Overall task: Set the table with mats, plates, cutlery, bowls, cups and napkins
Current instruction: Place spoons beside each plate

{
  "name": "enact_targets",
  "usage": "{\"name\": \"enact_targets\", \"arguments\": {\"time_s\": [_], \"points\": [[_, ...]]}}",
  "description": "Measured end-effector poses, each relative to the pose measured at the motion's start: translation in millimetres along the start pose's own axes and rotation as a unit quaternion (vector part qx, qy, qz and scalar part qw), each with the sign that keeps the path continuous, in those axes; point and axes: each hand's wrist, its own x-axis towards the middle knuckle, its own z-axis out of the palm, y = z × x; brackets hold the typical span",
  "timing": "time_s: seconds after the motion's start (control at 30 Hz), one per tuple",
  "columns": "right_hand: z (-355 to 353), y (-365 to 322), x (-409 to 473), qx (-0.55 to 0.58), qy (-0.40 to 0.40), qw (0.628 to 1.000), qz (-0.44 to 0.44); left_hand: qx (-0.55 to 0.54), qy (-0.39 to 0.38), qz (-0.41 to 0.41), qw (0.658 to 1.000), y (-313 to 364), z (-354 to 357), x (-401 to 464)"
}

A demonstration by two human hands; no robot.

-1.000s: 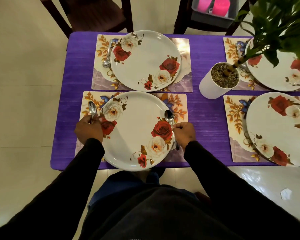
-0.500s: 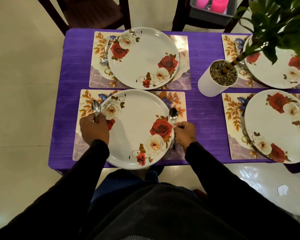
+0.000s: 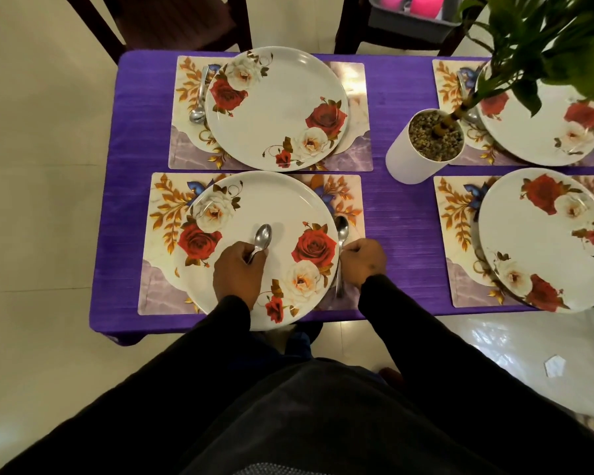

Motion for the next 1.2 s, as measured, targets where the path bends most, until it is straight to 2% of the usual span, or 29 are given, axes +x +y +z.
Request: {"name": "enact_targets", "arguments": {"time_s": [0.2,0.67,0.87,1.2], "points": [[1.3,0.5,-1.7,-0.034,0.013,0.999,-0.015,0.035,-0.006,-0.007,0.999,-2.9,-2.8,3.1],[-2.8,-0.1,-7.5,-0.019,0.022,0.999,-0.043,0.065,-0.001,-0.007,0.998,-6.3,1.8,4.9],[-1.1,-1.4,-14.5,-0.013,0.028,0.995,-0.098,0.069,0.005,-0.007,0.998,-5.4,1.7,4.8],[4.9,-12.9,-15.9,-0.013,0.033,0.996,-0.087,0.052,0.025,-0.019,0.998,-13.7,-4.5,10.2]]}}
